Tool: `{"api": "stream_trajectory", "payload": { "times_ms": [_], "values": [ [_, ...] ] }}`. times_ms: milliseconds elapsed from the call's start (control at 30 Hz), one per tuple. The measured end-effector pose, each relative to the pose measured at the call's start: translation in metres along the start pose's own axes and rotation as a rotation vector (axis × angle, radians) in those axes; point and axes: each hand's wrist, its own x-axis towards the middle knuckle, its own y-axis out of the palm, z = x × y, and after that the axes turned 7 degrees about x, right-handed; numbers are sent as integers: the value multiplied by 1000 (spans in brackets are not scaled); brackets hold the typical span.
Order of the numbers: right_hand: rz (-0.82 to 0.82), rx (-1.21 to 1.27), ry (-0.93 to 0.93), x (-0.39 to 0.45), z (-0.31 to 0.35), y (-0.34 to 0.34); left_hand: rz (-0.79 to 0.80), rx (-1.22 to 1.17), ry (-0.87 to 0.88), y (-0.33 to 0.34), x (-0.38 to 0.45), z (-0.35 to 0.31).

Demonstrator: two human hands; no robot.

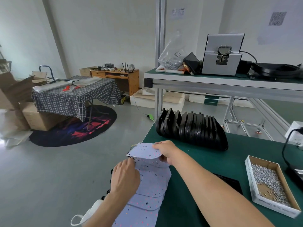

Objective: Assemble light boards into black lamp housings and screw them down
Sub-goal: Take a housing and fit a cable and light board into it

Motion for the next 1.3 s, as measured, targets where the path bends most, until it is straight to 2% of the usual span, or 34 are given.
{"api": "stream_trajectory", "payload": {
  "times_ms": [67, 133, 200, 267, 467, 700, 767, 833, 933, 1000, 1067, 1167, 1233, 1300],
  "values": [
    [7, 76, 13, -1, 6, 10, -20, 23, 131, 5, -3, -9],
    [21, 104, 1, -3, 13, 19, 100, 105, 227, 10, -2, -18],
    [44, 100, -20, -6, 19, 28, 247, 162, 242, 13, 3, -24],
    [66, 118, -44, -9, 25, 37, 313, 191, 243, 15, 10, -30],
    [176, 391, -122, -22, 59, 49, 223, 240, 228, 12, 20, -34],
    [343, 711, -328, -79, 133, 40, 214, 106, 205, 17, 29, -30],
    [401, 787, -417, -105, 161, 32, 116, -22, 157, 14, 33, -30],
    [462, 816, -509, -133, 185, 20, -83, -224, 29, 6, 34, -31],
    [531, 801, -626, -174, 208, -5, -395, -538, -319, -21, 41, -28],
    [591, 812, -699, -203, 212, -26, -502, -721, -523, -43, 49, -23],
    [676, 825, -762, -233, 210, -50, -541, -795, -607, -63, 59, -17],
    [730, 825, -822, -274, 199, -87, -481, -830, -659, -80, 71, -9],
    [698, 841, -843, -294, 190, -110, -406, -774, -612, -86, 75, -10],
    [647, 854, -854, -307, 181, -135, -405, -712, -537, -90, 72, -16]
  ]
}}
